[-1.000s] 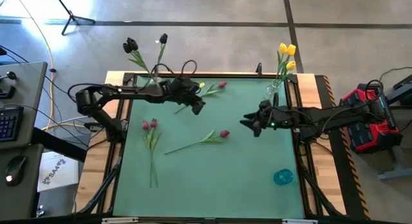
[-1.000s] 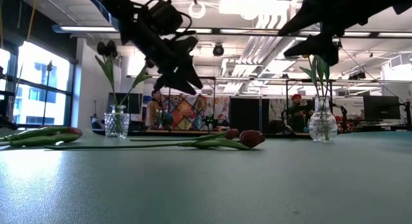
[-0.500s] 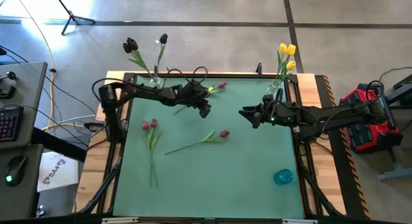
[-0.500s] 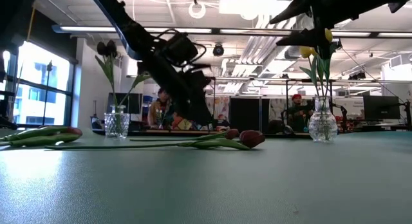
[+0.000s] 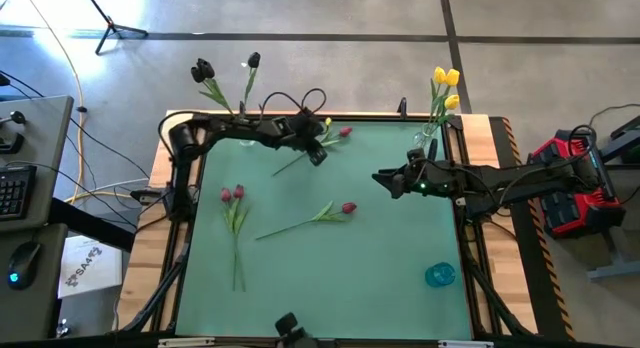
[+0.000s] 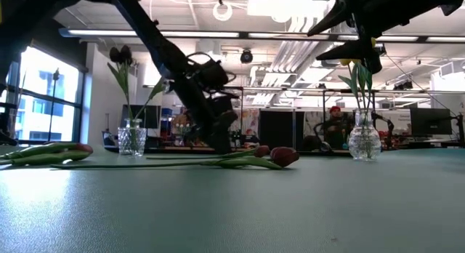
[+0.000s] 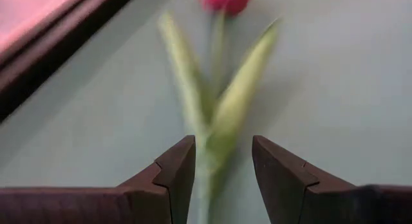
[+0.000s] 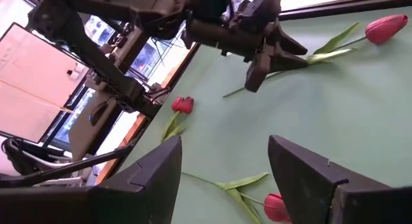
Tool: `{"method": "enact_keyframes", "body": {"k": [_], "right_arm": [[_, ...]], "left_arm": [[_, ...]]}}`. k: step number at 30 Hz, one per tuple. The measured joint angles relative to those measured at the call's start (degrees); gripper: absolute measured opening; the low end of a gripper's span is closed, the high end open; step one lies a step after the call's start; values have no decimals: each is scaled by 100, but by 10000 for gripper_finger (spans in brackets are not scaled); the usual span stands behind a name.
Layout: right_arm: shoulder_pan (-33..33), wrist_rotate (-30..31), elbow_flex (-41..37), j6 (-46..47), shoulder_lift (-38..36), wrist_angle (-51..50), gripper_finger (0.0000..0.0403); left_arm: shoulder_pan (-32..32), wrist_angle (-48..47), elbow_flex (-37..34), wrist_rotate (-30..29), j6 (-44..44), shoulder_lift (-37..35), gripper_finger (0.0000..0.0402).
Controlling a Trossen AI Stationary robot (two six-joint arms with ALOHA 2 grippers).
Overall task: Sort flowers into vase by color
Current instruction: Put the red flower into the blue vase
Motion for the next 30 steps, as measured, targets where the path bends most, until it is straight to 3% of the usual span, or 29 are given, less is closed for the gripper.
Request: {"method": "enact_keyframes", "body": {"k": [11,15,30], "right_arm": [[0,365,0,14,0,-303,220],[0,275,0,481,0,-303,220],[0,-111,0,537,0,-302,220]], "left_arm": [[197,-691,165,-111,97,95,138],[194,-1085,180,-379,121,77,118],[180,-1772,188,-682,343,95,54]]}}
